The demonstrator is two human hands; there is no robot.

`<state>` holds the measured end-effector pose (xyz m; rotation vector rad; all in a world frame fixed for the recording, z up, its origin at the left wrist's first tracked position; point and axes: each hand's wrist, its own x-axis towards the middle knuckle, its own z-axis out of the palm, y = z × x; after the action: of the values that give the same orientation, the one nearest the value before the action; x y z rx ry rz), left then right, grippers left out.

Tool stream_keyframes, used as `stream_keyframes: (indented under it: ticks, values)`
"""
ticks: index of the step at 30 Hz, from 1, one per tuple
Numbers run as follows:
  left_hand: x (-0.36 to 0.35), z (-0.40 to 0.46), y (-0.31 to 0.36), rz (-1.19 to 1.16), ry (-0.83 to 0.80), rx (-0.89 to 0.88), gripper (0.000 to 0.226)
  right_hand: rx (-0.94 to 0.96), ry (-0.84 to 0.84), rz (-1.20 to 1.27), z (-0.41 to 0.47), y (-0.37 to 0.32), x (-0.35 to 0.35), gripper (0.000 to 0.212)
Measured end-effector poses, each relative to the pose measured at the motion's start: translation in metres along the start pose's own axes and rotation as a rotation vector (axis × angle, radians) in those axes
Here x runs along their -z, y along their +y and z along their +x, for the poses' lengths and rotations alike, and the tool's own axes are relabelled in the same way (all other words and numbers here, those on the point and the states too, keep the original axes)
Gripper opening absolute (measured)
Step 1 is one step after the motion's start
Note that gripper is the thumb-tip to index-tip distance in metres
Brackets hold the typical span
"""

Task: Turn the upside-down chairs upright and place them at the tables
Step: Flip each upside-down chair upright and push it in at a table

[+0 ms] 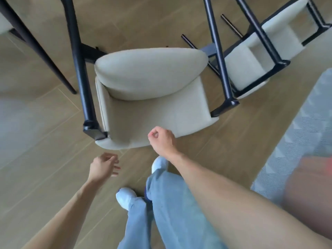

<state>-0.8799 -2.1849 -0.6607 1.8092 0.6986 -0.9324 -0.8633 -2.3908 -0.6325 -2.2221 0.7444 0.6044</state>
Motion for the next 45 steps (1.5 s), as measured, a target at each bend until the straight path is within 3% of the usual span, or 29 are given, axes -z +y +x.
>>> stream_keyframes:
  ticks: [6, 13, 18, 20, 24, 29, 35, 38, 45]
  values:
    - [-0.1, 0.045, -0.042, -0.317, -0.02, 0.166, 0.013, -0.313, -0.034, 0.39, 0.041, 0.121, -0.033, 0.011]
    - [-0.189, 0.138, -0.117, -0.546, 0.114, 0.341, 0.007, -0.522, -0.134, 0.721, 0.113, 0.246, -0.096, 0.005]
    - [-0.244, 0.201, -0.151, -0.707, 0.127, 0.378, 0.007, -0.644, -0.15, 0.824, 0.177, 0.308, -0.123, 0.045]
    - [-0.258, 0.23, -0.156, -0.755, 0.107, 0.374, 0.018, -0.674, -0.157, 0.899, 0.207, 0.325, -0.131, 0.064]
    - [-0.257, 0.294, -0.156, -0.852, 0.127, 0.291, 0.066, -0.618, -0.118, 1.054, 0.265, 0.336, -0.152, 0.078]
    - [-0.241, 0.335, -0.165, -0.908, 0.099, 0.072, 0.083, -0.53, -0.087, 1.258, 0.298, 0.339, -0.174, 0.069]
    - [-0.253, 0.342, -0.172, -1.152, 0.128, 0.04, 0.071, -0.539, -0.07, 1.402, 0.301, 0.344, -0.177, 0.05]
    - [-0.25, 0.33, -0.167, -1.148, 0.134, 0.078, 0.065, -0.563, -0.103, 1.342, 0.292, 0.338, -0.166, 0.057]
    - [-0.262, 0.24, -0.169, -1.169, 0.155, 0.197, 0.075, -0.686, -0.078, 1.25, 0.221, 0.342, -0.115, 0.056]
